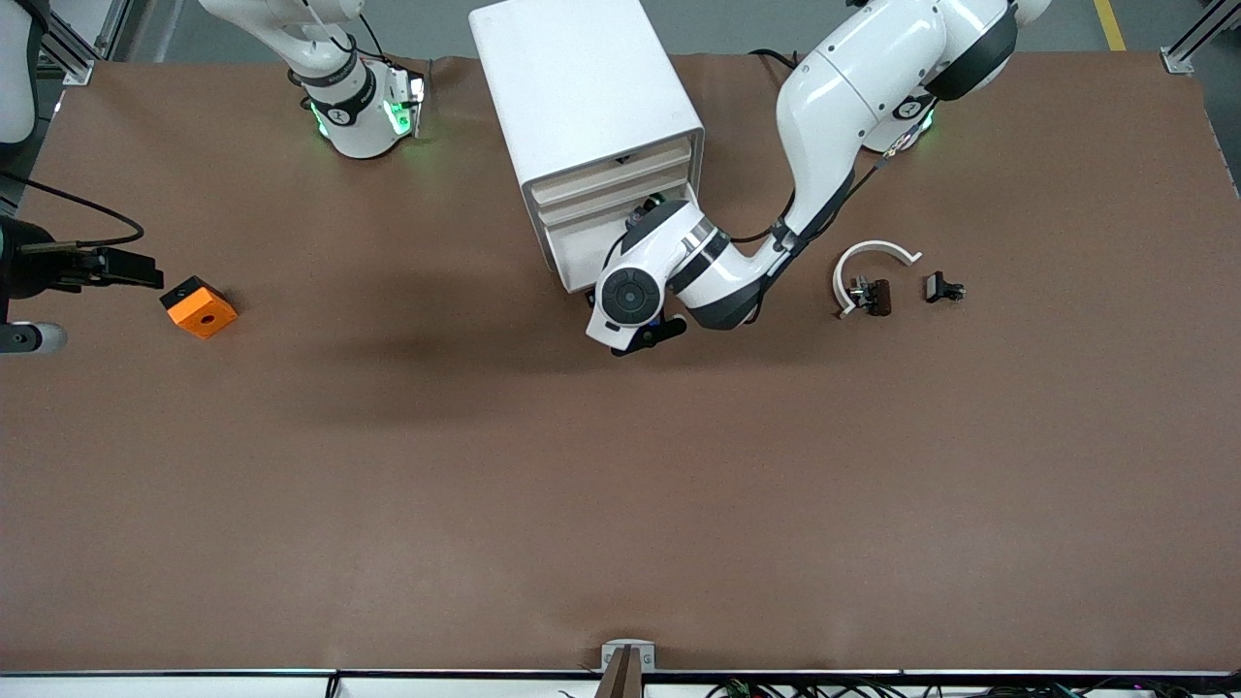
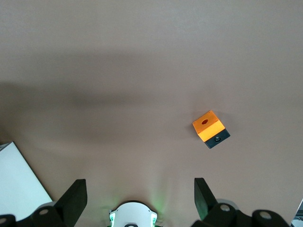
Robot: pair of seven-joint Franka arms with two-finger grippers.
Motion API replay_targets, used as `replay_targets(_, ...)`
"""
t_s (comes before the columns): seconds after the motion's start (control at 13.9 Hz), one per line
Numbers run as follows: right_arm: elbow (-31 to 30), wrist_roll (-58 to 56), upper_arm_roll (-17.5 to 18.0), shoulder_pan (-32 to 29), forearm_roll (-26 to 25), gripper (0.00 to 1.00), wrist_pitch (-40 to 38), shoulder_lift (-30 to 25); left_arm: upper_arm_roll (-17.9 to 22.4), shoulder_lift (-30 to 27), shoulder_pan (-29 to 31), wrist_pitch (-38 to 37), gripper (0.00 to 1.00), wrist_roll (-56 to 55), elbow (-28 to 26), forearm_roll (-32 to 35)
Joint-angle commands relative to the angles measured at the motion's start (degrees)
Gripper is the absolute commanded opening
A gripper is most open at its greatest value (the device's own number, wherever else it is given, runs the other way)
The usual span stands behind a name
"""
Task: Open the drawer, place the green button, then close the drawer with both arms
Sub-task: 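Push the drawer closed with the left gripper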
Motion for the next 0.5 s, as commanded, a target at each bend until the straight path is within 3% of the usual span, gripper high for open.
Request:
replay_targets(0.0, -0.9, 1.3, 1.1, -0.5, -0.3, 1.00, 0.2, -1.1, -0.5, 0.2, -0.6, -1.9, 1.00, -1.9, -0.1, -3.5)
replay_targets(0.43, -0.7, 1.3, 0.7, -2.1, -0.6, 1.00, 0.5, -0.7, -0.5, 1.6, -3.9, -2.1, 1.00, -3.7, -0.1, -6.5)
